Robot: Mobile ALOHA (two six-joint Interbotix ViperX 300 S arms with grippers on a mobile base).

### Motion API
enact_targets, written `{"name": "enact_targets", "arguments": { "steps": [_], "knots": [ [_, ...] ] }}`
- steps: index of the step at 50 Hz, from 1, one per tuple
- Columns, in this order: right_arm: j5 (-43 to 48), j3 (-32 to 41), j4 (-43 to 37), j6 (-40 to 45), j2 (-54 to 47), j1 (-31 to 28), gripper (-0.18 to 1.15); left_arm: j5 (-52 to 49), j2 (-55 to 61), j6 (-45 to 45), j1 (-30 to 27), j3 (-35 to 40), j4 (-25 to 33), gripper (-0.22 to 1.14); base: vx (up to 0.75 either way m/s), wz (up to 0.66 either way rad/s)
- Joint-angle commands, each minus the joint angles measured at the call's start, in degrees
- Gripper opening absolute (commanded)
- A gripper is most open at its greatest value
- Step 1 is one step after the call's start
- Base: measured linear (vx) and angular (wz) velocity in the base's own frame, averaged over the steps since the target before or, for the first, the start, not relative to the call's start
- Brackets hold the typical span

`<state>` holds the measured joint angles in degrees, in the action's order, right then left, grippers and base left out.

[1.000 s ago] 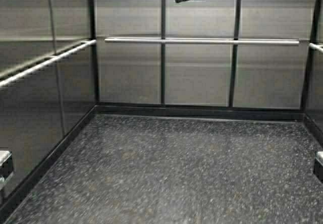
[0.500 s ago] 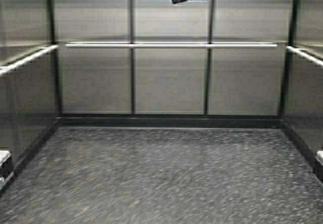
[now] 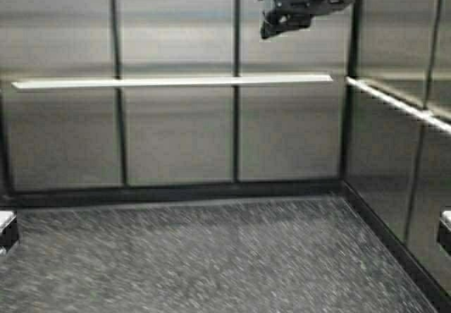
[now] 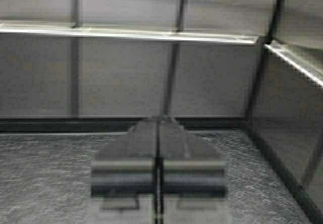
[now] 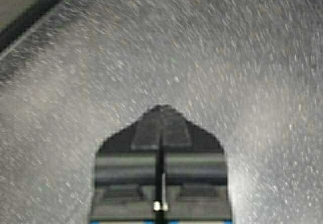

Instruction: Navigate to elevator, push the call button, then enter the elevator

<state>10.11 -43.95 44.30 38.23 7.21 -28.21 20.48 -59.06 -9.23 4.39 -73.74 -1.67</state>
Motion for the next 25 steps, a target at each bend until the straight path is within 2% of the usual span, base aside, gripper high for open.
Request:
{"name": "enact_targets", "arguments": {
  "steps": [1,14,25],
  "knots": [
    [1.41,3.08,-1.14,0.26,5.54,-2.99,0.07,-0.44,-5.98,0.09,1.85,-0.18,0.53,0.02,0.26,0.02],
    [1.58,2.02,-1.93,-1.23,7.47,-2.64,0.07,-0.70,-6.68,3.08,1.76,0.35,1.67,0.02,0.40,0.05],
    [0.88,1.58,-2.20,-1.85,7.65,-1.49,0.07,-1.58,-8.17,3.52,1.85,0.18,1.58,0.02,0.47,-0.16]
  ]
}}
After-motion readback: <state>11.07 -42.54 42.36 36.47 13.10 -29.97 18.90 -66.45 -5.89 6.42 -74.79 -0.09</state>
